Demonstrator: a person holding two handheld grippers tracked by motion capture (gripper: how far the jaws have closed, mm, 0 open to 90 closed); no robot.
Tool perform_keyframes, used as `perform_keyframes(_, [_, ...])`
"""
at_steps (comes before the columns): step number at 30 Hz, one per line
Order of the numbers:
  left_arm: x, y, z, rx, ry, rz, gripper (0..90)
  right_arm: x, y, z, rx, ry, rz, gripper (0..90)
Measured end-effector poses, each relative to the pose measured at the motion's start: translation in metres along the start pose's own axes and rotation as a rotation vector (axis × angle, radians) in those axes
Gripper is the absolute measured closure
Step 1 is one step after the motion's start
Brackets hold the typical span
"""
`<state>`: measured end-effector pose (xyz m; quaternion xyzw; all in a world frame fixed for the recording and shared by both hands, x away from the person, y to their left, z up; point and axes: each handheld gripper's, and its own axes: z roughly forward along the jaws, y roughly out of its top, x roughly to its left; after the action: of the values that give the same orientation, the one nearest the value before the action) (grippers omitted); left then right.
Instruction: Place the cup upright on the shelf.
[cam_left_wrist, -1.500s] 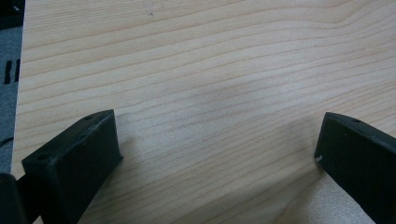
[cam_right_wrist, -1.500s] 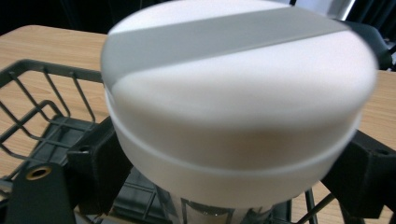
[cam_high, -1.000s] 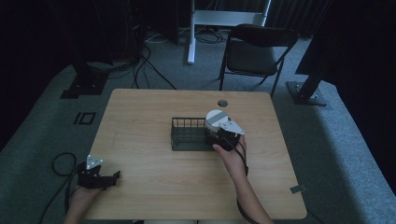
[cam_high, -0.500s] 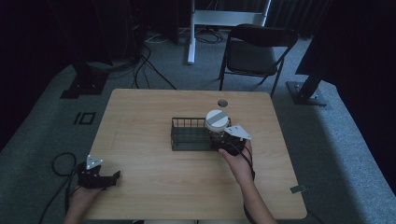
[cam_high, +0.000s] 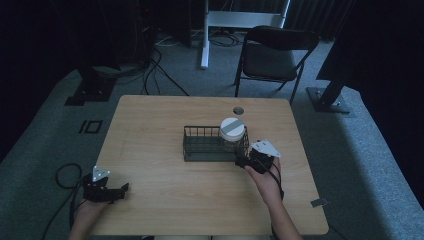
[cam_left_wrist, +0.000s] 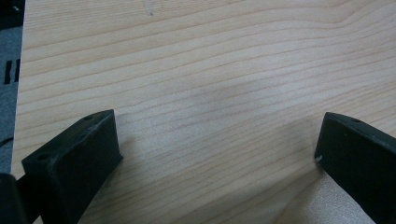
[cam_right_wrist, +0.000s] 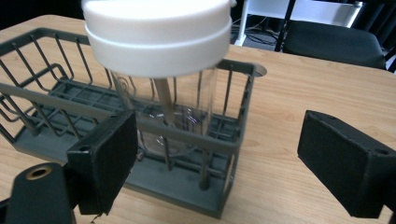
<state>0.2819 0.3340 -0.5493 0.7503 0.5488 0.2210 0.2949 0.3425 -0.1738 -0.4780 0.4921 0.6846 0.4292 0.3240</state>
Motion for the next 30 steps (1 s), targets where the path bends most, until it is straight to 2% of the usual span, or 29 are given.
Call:
perform_keyframes(5, [0.0, 0.0, 0.0, 0.0, 0.0, 0.0, 0.1, -0.006, -0.007, -0.003, 0.013, 0.016, 0.017, 12.1])
perform_keyframes(11, [0.0, 0.0, 0.0, 0.0, 0.0, 0.0, 0.2, -0.013, -0.02, -0.004, 0.04, 0.013, 0.012, 12.1])
perform_keyframes(13, [0.0, 0.0, 0.0, 0.0, 0.0, 0.0, 0.1, -0.016, -0.025, -0.005, 0.043, 0.012, 0.026, 12.1])
perform_keyframes(23, [0.0, 0.0, 0.0, 0.0, 0.0, 0.0, 0.1, -0.032, -0.043, -0.004, 0.08, -0.024, 0.04, 12.1])
perform_keyframes(30, [0.0, 0.0, 0.0, 0.0, 0.0, 0.0, 0.1, -0.047, -0.057, -0.001, 0.113, -0.055, 0.066, 12.1])
